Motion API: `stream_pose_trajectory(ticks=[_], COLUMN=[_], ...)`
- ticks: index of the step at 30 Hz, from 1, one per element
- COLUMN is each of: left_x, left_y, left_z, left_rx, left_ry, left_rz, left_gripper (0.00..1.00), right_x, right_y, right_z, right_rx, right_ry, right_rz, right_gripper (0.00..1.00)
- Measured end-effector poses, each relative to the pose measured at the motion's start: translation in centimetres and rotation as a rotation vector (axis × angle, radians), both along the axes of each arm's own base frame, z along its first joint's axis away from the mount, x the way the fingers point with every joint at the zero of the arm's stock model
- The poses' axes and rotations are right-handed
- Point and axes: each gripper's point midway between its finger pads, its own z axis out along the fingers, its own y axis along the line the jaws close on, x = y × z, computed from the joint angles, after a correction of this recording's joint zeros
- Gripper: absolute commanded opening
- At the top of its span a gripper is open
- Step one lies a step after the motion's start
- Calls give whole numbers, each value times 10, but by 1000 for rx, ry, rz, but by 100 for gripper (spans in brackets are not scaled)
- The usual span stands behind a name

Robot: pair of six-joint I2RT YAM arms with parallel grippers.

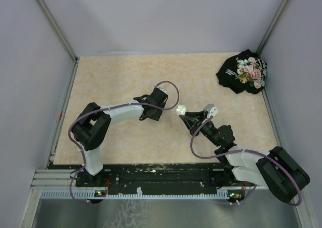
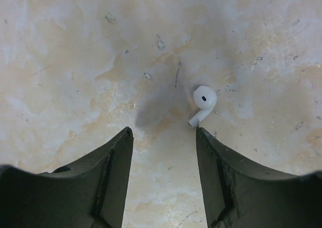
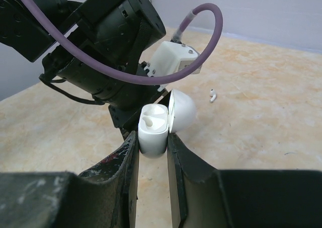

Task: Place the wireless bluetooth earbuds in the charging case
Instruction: Pick up the earbud from the center of the board.

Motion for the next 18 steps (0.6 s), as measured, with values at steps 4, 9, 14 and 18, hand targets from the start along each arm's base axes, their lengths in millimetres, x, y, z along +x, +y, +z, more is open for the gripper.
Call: stream_pose_trajectory(ticks=[4, 9, 14, 18], left_x=[-2, 0, 8, 15], left_y=[-4, -16, -29, -38], left_z=[4, 13, 24, 22], left_rx=[-21, -69, -107, -117], left_ry=[7, 8, -8, -10], left_rz=[-24, -49, -62, -66], left_gripper=[55, 48, 41, 39], right_x=[0, 0, 0, 0], right_y=[0, 0, 0, 0], right_z=[0, 0, 0, 0], right_rx=[0, 0, 0, 0], right_ry=[0, 0, 0, 0], right_rz=[3, 3, 3, 3], right_gripper=[0, 0, 0, 0])
